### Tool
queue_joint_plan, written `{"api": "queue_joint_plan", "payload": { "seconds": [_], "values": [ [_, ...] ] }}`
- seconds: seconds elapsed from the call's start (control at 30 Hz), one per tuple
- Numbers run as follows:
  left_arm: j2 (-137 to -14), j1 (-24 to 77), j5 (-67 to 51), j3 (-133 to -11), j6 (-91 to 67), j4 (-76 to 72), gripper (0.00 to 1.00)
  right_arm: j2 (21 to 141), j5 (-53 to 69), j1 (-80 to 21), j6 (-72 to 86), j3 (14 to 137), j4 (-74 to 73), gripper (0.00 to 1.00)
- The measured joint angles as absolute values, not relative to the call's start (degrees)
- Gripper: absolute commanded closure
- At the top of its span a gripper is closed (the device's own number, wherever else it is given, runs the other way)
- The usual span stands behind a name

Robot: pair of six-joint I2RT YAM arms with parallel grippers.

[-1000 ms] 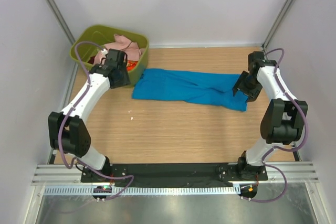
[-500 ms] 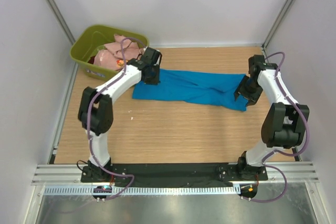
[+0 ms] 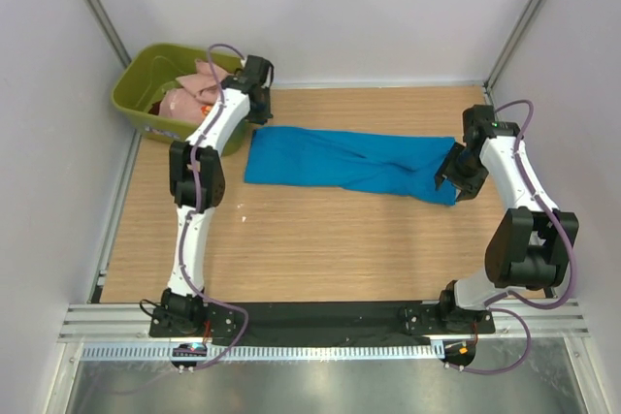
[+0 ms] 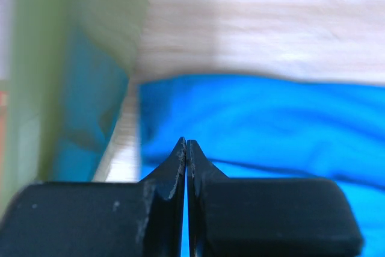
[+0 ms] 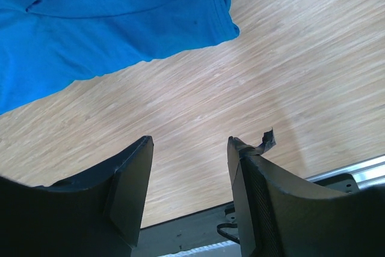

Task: Fold and stack the t-shirts
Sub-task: Fold the tshirt

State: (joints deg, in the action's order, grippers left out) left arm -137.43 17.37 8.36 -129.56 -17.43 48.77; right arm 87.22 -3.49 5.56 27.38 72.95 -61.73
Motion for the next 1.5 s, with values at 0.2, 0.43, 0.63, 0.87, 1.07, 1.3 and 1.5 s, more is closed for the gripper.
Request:
{"api": "queue_joint_plan", "payload": {
  "seconds": [0.2,0.43,0.63,0.87,1.07,1.3,1.5],
  "values": [
    [-137.67,11.11,7.60,-132.09,-17.61,50.65,0.88,87.02,-4.64,5.56,27.64,71.48,-62.52,0.37],
    [-131.63,14.72,2.52,-124.68,-20.80,50.76,0.61,87.90,-7.35,5.63,27.90,69.84,-63.90,0.32],
    [-121.49,23.97,0.73,-112.62,-22.04,49.32,0.60,89.76,-6.07,7.29,28.82,67.35,-61.73,0.30],
    [-118.76,27.40,-1.56,-102.76,-22.35,47.11,0.61,94.63,-1.78,11.62,31.07,65.32,-53.87,0.29],
    [-122.56,24.88,0.45,-102.13,-22.48,47.70,0.63,97.21,1.32,12.88,32.71,64.99,-49.30,0.31],
    [-126.78,23.24,4.56,-105.19,-23.73,49.89,0.68,99.09,1.34,12.91,33.01,65.14,-47.24,0.38],
    [-127.31,21.71,6.83,-102.76,-24.64,51.40,0.71,100.82,-0.43,13.34,32.82,65.14,-46.04,0.50]
  ]
}}
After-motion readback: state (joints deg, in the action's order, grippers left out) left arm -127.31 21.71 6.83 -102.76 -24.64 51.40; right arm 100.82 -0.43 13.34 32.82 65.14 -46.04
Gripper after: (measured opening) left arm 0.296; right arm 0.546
